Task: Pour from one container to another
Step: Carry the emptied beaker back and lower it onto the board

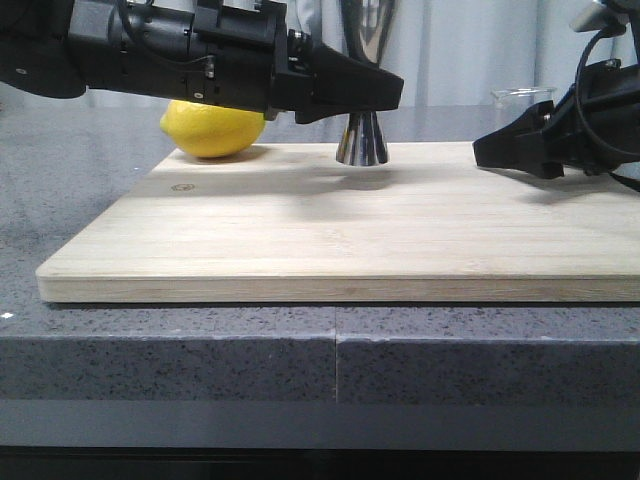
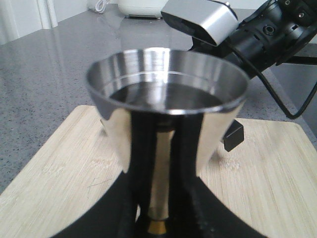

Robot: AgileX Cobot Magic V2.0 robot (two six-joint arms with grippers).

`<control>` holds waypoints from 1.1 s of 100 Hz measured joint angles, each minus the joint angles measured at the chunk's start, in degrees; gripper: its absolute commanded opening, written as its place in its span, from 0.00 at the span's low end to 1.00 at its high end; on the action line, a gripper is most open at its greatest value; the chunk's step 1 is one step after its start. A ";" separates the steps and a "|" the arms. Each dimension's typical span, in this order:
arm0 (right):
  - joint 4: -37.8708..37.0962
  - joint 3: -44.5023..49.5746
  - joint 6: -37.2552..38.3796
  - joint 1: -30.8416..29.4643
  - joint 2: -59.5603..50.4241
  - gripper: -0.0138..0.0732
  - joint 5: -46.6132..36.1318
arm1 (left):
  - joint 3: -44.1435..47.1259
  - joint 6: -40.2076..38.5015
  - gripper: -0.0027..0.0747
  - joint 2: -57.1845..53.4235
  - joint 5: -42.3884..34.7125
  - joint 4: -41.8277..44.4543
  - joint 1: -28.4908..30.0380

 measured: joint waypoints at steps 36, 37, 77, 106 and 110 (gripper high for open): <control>0.11 0.00 -0.09 0.00 0.00 0.61 0.95 | 0.00 0.00 0.09 0.00 0.00 0.00 0.00; 0.11 0.00 -0.09 0.00 0.00 0.61 0.96 | 0.00 0.00 0.09 0.00 0.00 0.00 0.00; 0.37 0.00 -0.23 0.00 0.00 0.78 -0.39 | 0.00 0.00 0.09 0.00 0.00 0.00 0.00; 0.37 0.00 -0.23 0.00 -5.18 0.79 -1.34 | 0.00 0.00 0.09 0.00 -0.86 0.14 0.00; 0.37 0.00 -0.23 0.00 -6.09 0.79 -1.48 | 0.00 0.00 0.09 0.00 -1.27 0.14 0.00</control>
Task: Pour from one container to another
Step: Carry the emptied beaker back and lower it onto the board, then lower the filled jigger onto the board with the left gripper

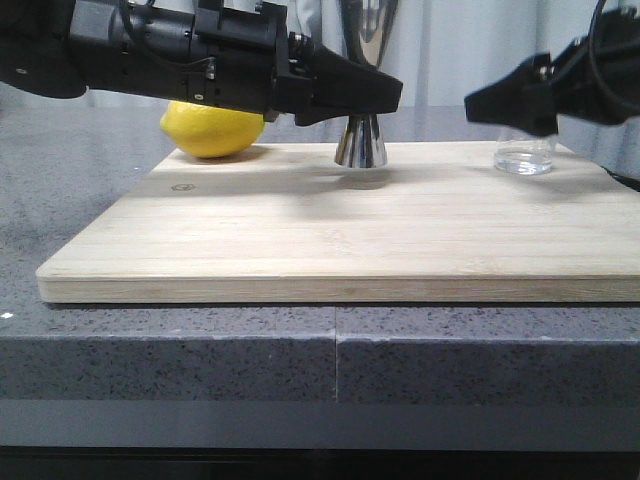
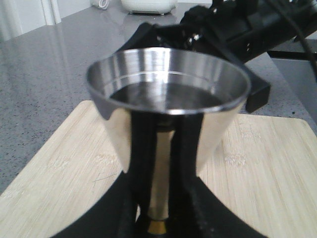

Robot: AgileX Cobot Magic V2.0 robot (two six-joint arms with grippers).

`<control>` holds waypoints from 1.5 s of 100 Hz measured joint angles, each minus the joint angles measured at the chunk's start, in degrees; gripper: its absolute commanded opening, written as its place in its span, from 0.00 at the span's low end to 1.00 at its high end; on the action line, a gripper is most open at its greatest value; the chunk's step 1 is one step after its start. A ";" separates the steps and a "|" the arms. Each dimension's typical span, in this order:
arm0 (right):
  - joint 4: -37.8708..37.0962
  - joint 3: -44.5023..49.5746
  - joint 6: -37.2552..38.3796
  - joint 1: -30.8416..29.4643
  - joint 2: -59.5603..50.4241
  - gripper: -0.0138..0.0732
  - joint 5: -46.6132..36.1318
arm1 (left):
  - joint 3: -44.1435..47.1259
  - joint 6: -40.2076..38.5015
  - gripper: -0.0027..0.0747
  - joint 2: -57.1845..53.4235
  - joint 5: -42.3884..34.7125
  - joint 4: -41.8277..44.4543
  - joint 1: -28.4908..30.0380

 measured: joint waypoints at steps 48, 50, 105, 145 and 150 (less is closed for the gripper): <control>0.00 0.00 0.00 0.00 -4.39 0.79 -0.12 | 0.00 0.00 0.09 0.50 -3.45 -0.02 0.00; 0.00 0.00 0.00 0.00 -4.39 0.79 -0.12 | 0.00 0.00 0.09 0.63 -3.45 -0.02 0.00; 0.00 0.00 0.00 0.00 -4.39 0.79 -0.12 | 0.00 0.10 0.09 0.85 -3.91 -0.02 0.00; 0.00 0.00 0.00 0.00 -4.39 0.79 -0.12 | 0.00 0.10 0.10 0.85 -3.95 -0.13 0.00; 0.00 0.00 0.00 0.00 -4.39 0.79 -0.12 | 0.00 0.10 0.10 0.85 -3.95 -0.13 0.00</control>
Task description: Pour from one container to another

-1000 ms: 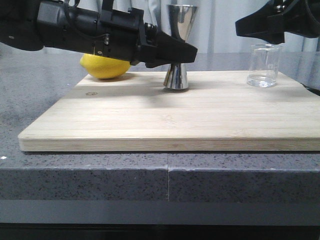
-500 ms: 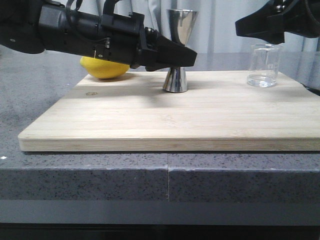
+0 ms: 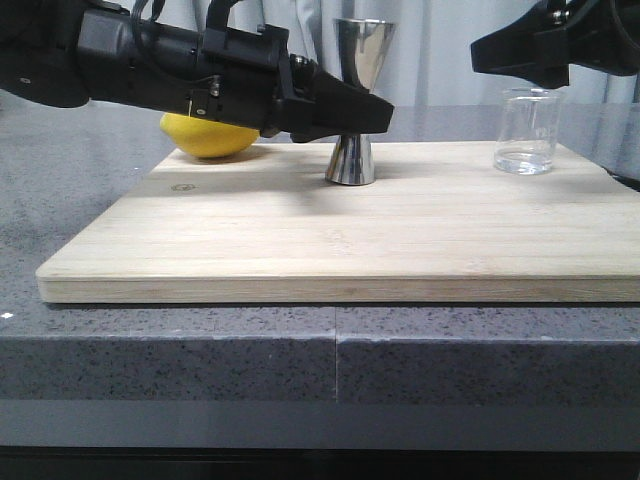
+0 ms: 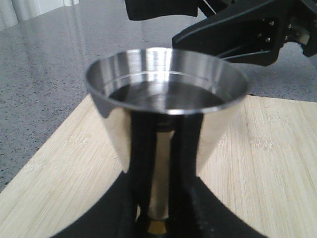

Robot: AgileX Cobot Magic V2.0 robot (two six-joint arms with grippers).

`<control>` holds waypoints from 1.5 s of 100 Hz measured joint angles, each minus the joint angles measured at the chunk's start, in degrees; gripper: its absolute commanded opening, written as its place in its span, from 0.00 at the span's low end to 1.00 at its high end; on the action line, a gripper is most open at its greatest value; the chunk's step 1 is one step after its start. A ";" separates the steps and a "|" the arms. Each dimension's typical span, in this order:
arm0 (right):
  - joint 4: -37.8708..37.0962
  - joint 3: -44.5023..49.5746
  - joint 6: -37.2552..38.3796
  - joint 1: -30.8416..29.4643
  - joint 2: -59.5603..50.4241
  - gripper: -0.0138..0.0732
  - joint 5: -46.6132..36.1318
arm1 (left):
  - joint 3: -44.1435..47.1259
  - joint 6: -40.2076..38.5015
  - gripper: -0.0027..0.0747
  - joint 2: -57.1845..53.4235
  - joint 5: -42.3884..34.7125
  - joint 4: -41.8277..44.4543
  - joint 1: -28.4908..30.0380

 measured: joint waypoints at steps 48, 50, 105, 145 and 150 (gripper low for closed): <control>0.00 0.00 0.00 0.00 0.00 0.79 0.00 | 0.00 0.08 0.10 0.00 -0.09 0.00 0.00; 0.00 0.00 0.00 0.00 0.00 0.79 0.00 | 0.00 0.08 0.10 0.00 -0.09 0.00 0.00; 0.00 0.00 0.00 0.00 0.00 0.79 0.00 | 0.00 0.08 0.18 0.00 -0.09 0.00 0.00; 0.00 0.00 0.00 0.00 0.00 0.79 0.00 | 0.00 0.08 0.20 0.00 -0.09 0.00 0.00; 0.00 0.00 0.00 0.00 0.00 0.79 0.00 | 0.00 0.08 0.20 0.00 -0.09 0.00 0.00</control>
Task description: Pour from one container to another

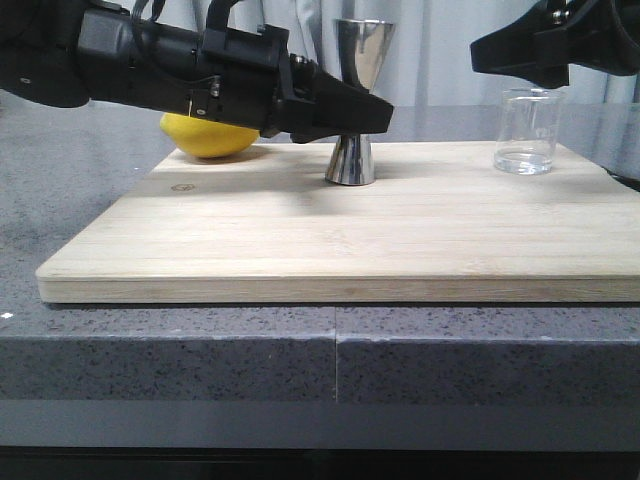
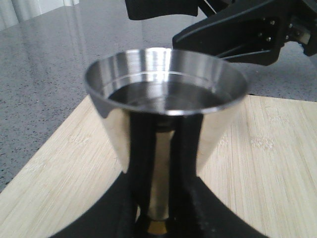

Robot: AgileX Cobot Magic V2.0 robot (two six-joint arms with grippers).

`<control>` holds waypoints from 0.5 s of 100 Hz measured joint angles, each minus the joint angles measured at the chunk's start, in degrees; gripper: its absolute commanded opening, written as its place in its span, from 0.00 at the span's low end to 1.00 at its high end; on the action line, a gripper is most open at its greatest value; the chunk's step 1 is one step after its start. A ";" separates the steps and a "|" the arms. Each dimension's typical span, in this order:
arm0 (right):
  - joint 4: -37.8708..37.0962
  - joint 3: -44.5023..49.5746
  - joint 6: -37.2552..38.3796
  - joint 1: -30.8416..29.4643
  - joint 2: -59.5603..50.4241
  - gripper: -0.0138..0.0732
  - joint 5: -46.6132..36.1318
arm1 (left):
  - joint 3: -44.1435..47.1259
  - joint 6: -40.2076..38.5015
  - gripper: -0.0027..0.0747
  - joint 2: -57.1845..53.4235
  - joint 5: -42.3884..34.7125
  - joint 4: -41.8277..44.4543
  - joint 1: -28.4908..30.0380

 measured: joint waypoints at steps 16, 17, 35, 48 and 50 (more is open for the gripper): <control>0.00 -0.41 0.00 0.00 0.00 0.79 0.00 | 0.00 0.00 0.32 0.00 0.00 0.00 0.00; 0.00 -0.41 0.00 0.00 0.00 0.79 0.00 | 0.00 0.00 0.33 0.00 0.00 0.00 0.00; 0.00 -0.45 0.00 0.00 0.00 0.79 0.00 | -0.03 0.00 0.43 0.00 0.00 0.00 0.00; 0.00 -0.45 0.00 0.00 0.00 0.79 0.00 | -0.03 0.00 0.43 0.00 0.00 0.00 0.00; 0.00 -0.45 0.00 0.00 0.00 0.79 0.00 | -0.03 0.00 0.43 0.00 0.00 0.00 0.00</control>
